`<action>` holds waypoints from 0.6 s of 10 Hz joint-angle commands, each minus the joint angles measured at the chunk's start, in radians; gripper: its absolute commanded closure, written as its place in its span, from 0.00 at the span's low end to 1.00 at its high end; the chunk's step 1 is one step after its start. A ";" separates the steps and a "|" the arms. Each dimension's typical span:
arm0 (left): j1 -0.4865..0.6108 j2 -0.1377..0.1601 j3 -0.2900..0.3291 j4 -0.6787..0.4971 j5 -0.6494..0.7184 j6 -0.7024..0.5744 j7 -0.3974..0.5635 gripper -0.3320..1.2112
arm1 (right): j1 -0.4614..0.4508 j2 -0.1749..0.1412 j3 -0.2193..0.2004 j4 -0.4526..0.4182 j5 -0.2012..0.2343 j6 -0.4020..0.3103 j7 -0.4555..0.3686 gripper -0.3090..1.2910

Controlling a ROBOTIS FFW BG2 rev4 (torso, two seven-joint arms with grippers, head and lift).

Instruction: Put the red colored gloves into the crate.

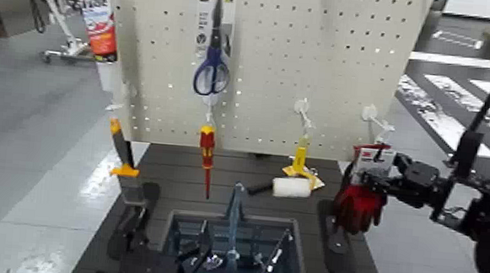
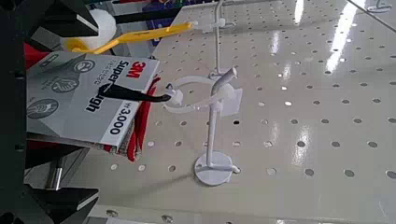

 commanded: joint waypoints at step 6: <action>-0.002 -0.060 -0.002 0.003 0.000 0.000 -0.001 0.31 | -0.014 0.006 0.022 -0.002 0.018 0.037 0.004 0.86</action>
